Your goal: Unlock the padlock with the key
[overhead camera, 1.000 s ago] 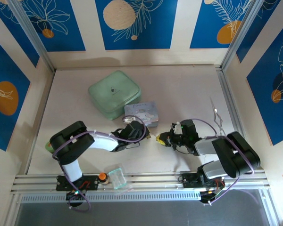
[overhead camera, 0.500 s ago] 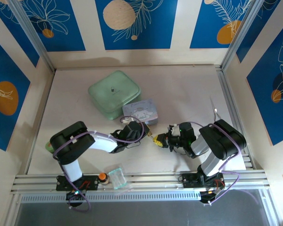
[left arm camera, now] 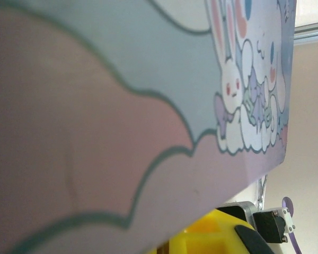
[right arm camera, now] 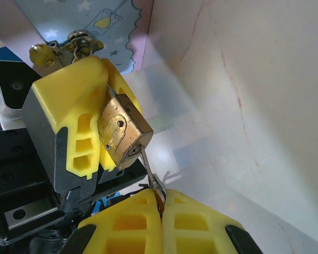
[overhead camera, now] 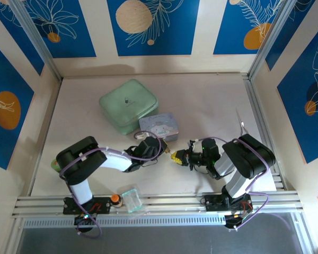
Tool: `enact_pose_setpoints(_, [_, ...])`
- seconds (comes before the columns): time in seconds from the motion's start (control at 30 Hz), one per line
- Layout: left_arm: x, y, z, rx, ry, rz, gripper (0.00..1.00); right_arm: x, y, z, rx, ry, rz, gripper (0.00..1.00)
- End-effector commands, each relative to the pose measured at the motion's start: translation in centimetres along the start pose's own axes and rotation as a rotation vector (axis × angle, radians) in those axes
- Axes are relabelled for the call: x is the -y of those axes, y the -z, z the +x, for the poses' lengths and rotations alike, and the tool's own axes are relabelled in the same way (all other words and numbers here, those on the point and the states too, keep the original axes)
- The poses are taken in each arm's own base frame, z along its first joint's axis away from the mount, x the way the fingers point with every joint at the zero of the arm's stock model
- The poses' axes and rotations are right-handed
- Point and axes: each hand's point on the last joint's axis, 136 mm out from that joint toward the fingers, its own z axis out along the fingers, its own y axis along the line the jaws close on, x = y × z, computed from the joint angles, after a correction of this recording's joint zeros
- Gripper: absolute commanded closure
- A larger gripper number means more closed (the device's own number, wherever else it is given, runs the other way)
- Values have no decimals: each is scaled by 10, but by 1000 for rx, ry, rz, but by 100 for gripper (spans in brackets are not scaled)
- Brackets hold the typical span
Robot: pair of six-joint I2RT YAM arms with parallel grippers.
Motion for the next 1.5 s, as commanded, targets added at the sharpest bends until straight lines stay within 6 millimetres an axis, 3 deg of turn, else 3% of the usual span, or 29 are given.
enact_pose_setpoints(0.0, [12, 0, 1, 0, 33, 35, 100, -9, -2, -2, 7, 22, -31, 100])
enact_pose_setpoints(0.37, [36, 5, 9, -64, 43, 96, 100, -25, -5, -11, 19, 57, -90, 100])
enact_pose_setpoints(0.63, [30, 2, 18, -107, 74, 90, 100, -44, -5, -11, 7, 126, -155, 100])
enact_pose_setpoints(1.17, [33, -3, 21, -125, 70, 95, 100, -49, -6, -2, -35, 213, -129, 100])
enact_pose_setpoints(1.47, [47, 2, 26, -160, 77, 128, 100, -46, 9, -14, -6, 255, -52, 100])
